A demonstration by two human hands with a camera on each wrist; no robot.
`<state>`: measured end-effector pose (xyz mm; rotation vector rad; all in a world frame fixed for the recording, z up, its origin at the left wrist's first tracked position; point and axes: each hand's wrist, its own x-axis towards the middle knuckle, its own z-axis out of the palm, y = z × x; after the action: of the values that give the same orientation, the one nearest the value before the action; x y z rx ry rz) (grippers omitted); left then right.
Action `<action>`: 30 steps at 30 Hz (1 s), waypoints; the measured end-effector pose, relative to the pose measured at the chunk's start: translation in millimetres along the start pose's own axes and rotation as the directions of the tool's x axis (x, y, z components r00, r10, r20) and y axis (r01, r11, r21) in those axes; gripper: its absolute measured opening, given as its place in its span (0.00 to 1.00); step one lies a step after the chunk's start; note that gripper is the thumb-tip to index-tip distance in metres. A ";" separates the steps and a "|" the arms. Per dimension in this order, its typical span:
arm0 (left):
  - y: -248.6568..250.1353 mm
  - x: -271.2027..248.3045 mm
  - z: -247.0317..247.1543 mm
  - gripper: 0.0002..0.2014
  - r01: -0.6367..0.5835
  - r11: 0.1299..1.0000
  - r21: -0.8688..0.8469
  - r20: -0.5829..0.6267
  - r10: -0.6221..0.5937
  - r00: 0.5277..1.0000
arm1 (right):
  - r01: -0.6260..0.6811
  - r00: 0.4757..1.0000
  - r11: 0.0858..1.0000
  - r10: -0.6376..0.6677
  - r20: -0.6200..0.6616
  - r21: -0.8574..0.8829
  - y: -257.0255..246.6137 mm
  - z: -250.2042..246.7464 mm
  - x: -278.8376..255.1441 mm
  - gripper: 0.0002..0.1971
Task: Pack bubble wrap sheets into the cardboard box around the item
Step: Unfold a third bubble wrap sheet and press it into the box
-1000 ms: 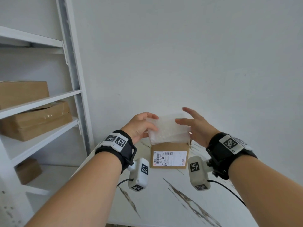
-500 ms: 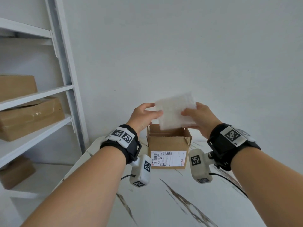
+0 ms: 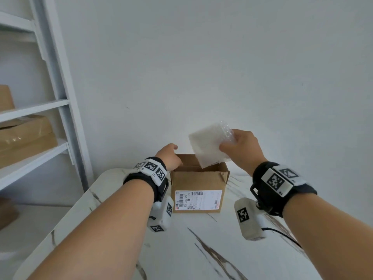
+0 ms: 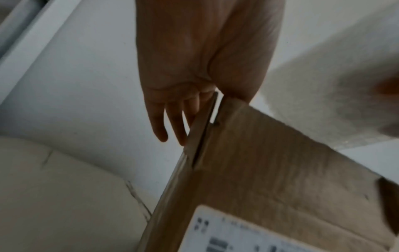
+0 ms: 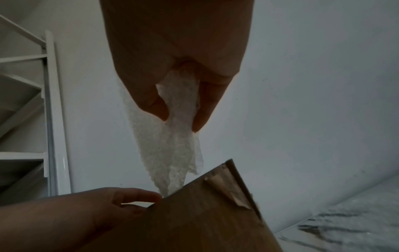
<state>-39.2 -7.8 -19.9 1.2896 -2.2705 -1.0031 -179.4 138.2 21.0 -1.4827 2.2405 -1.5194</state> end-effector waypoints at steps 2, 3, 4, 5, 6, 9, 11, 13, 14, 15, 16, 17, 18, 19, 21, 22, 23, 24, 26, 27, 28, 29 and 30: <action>-4.9 -1.4 8.3 0.25 -0.028 1.000 -0.013 -0.097 0.026 0.995 | 0.010 1.000 1.000 -0.009 0.012 -0.014 1.2 0.1 -2.2 0.13; -7.5 -3.5 11.7 0.21 -0.056 0.998 -0.038 -0.157 0.049 0.986 | 0.016 1.000 0.999 -0.015 0.019 -0.030 2.5 0.8 -3.1 0.15; -10.2 -5.9 14.1 0.19 -0.088 0.994 -0.060 -0.212 0.073 0.975 | 0.025 0.999 0.998 -0.024 0.025 -0.056 4.3 2.0 -4.6 0.17; -12.2 -7.9 15.2 0.17 -0.118 0.991 -0.070 -0.246 0.097 0.964 | 0.035 0.999 0.995 -0.032 0.027 -0.090 6.0 3.3 -6.7 0.19; -13.0 -10.4 15.5 0.16 -0.140 0.988 -0.064 -0.253 0.120 0.960 | 0.047 0.999 0.990 -0.043 0.027 -0.133 7.8 4.4 -8.9 0.20; -11.0 -21.2 15.6 0.19 -0.162 0.987 0.010 -0.165 0.161 0.973 | 0.078 0.997 0.955 -0.068 0.043 -0.288 11.3 6.8 -17.2 0.19; -11.5 -27.9 16.2 0.25 -0.176 0.982 0.075 -0.126 0.184 0.975 | 0.103 0.994 0.922 -0.089 0.055 -0.374 11.5 7.7 -23.6 0.17; -13.4 -35.4 17.9 0.29 -0.201 0.975 0.097 -0.128 0.213 0.969 | 0.140 0.990 0.887 -0.124 0.066 -0.440 9.7 8.1 -30.3 0.15; -14.7 -39.0 18.7 0.28 -0.216 0.972 0.096 -0.149 0.229 0.962 | 0.159 0.987 0.874 -0.144 0.068 -0.458 8.7 7.8 -33.3 0.15; -16.1 -42.6 19.2 0.28 -0.232 0.968 0.095 -0.186 0.246 0.951 | 0.175 0.984 0.869 -0.161 0.071 -0.464 7.4 7.0 -36.7 0.16; -17.6 -46.3 20.1 0.26 -0.240 0.966 0.099 -0.232 0.257 0.938 | 0.189 0.982 0.868 -0.173 0.078 -0.460 6.4 5.7 -40.3 0.16; -18.7 -50.2 21.1 0.25 -0.242 0.965 0.104 -0.277 0.262 0.924 | 0.201 0.980 0.868 -0.180 0.091 -0.454 5.5 4.2 -43.7 0.16; -19.6 -53.3 22.1 0.23 -0.243 0.964 0.108 -0.315 0.265 0.911 | 0.211 0.977 0.867 -0.182 0.106 -0.451 4.9 2.8 -46.6 0.15; -20.7 -55.8 23.2 0.22 -0.249 0.963 0.105 -0.346 0.270 0.898 | 0.215 0.976 0.866 -0.182 0.115 -0.451 4.1 1.7 -49.7 0.13; -20.6 -60.2 24.7 0.20 -0.265 0.960 0.087 -0.394 0.277 0.876 | 0.215 0.977 0.872 -0.194 0.093 -0.440 2.4 -1.1 -52.7 0.13; -19.3 -62.6 25.4 0.20 -0.270 0.959 0.082 -0.412 0.280 0.867 | 0.224 0.974 0.868 -0.217 0.068 -0.442 -0.1 -2.8 -53.9 0.13; -18.0 -65.4 26.1 0.19 -0.280 0.957 0.083 -0.425 0.288 0.858 | 0.250 0.965 0.857 -0.257 0.047 -0.451 -3.0 -4.1 -54.6 0.11; -17.4 -67.9 27.1 0.20 -0.291 0.953 0.084 -0.436 0.298 0.849 | 0.292 0.949 0.832 -0.312 0.037 -0.472 -6.7 -5.3 -56.1 0.06; -18.0 -71.5 29.2 0.20 -0.315 0.946 0.082 -0.456 0.316 0.832 | 0.425 0.888 0.740 -0.452 0.083 -0.521 -11.4 -4.1 -59.6 0.08; -19.2 -72.1 29.8 0.20 -0.327 0.942 0.075 -0.461 0.324 0.826 | 0.492 0.857 0.684 -0.489 0.161 -0.539 -11.7 -0.9 -61.5 0.09; -20.7 -71.6 30.2 0.21 -0.341 0.938 0.066 -0.463 0.331 0.822 | 0.544 0.831 0.623 -0.493 0.257 -0.563 -9.7 3.7 -62.1 0.09; -22.1 -71.2 30.6 0.21 -0.353 0.934 0.058 -0.461 0.338 0.820 | 0.590 0.802 0.555 -0.489 0.344 -0.586 -4.4 9.4 -62.3 0.09; -22.7 -71.6 30.5 0.21 -0.359 0.932 0.053 -0.458 0.342 0.820 | 0.615 0.785 0.510 -0.467 0.406 -0.602 0.5 14.3 -62.7 0.10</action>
<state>-5.8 57.7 -54.1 0.9173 -1.9988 -0.5304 -138.7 173.8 -13.9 -2.6243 2.4829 -0.4092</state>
